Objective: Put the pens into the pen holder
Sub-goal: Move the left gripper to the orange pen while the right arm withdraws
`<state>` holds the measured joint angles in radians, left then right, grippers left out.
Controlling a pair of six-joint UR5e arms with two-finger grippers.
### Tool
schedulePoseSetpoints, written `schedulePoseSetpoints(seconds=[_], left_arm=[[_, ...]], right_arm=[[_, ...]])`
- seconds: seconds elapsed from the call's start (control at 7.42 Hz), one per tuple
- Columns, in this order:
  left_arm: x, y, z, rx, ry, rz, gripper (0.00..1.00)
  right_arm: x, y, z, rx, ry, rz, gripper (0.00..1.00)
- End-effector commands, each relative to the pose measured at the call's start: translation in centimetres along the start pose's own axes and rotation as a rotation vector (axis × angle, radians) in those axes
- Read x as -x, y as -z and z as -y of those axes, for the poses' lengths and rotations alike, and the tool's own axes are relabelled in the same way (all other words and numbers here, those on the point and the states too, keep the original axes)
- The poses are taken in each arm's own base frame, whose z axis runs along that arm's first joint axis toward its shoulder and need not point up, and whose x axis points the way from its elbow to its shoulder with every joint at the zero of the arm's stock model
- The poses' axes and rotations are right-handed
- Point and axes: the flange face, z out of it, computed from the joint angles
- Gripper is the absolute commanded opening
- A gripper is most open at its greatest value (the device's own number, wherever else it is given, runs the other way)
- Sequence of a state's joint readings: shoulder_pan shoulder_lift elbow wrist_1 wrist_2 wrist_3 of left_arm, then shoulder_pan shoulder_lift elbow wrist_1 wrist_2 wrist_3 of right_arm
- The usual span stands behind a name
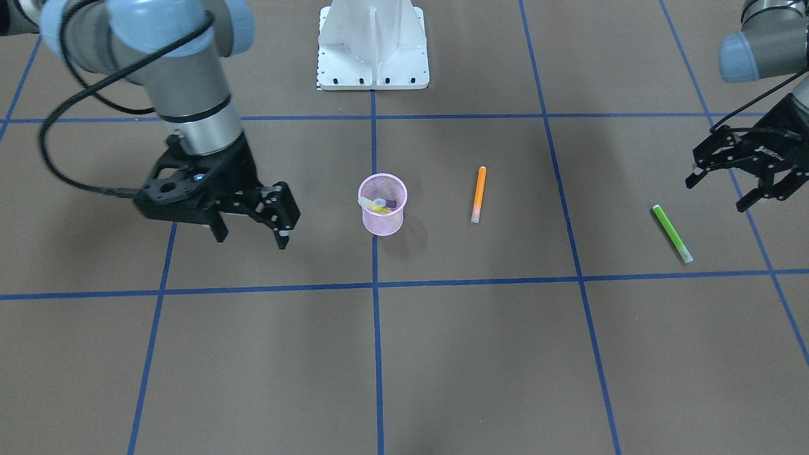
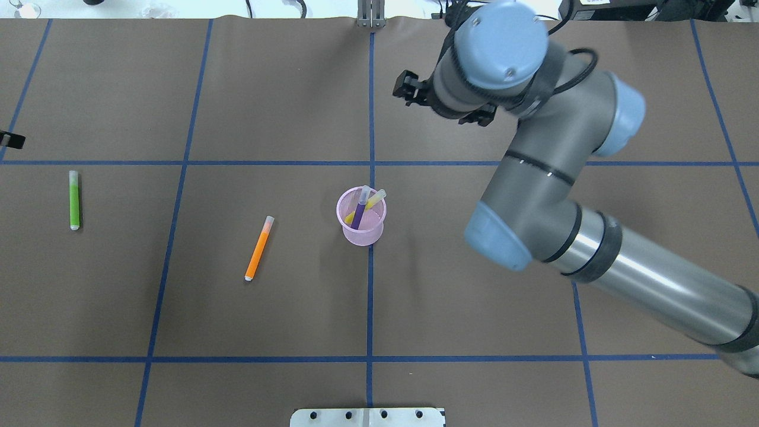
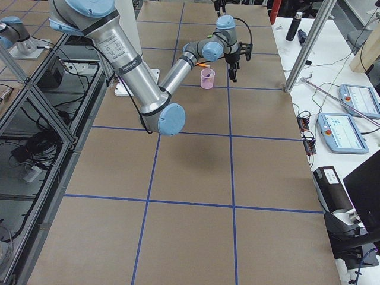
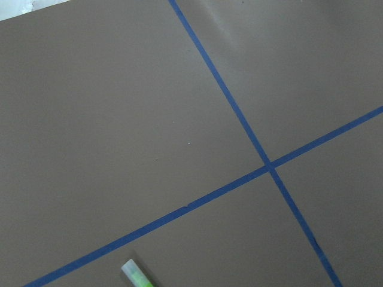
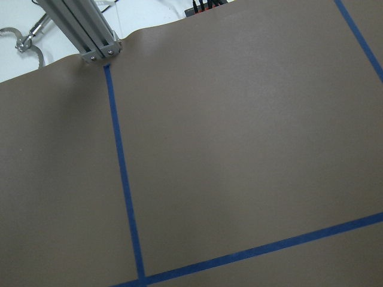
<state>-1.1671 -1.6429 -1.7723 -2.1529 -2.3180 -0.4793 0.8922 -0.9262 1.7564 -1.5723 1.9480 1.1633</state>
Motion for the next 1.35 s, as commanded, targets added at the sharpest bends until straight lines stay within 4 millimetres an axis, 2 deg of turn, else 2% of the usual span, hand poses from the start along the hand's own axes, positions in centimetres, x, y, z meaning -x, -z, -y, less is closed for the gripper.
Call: schedulePoseSetpoints(seconds=[0.0,0.13,0.27,0.54,0.81,0.94,1.08,1.21], left_arm=[[-7.4,-4.6,3.5,0.078,0.045,0.030,1.00],[-10.7,-6.7,3.8,0.113,0.042,0.072,1.00],[-14.7,-9.4,3.6,0.138,0.056,0.091,1.00],[-23.3,-15.3,0.9,0.178,0.050,0.098,1.00],[-26.7,-18.4,-1.3,0.221,0.033,0.092,1.00],[-29.4,-20.3,-1.4,0.210,0.059,0.107,0.99],[-30.8,-22.4,-0.3,0.211,0.096,0.125,0.94],[-30.9,-23.3,0.0,0.217,0.096,0.133,0.85]], right_arm=[[-11.0,2.8,6.5,0.074,0.141,0.010,1.00],[-16.4,3.5,8.3,0.095,0.202,0.005,1.00],[-21.6,3.9,9.3,0.107,0.256,-0.007,1.00],[-30.1,4.8,10.4,0.133,0.335,-0.010,1.00],[-38.1,5.5,11.2,0.151,0.409,-0.016,1.00],[-41.0,5.9,11.1,0.154,0.429,-0.018,1.00],[-42.6,5.9,10.8,0.161,0.436,-0.019,1.00],[-43.0,5.9,10.7,0.161,0.434,-0.021,1.00]])
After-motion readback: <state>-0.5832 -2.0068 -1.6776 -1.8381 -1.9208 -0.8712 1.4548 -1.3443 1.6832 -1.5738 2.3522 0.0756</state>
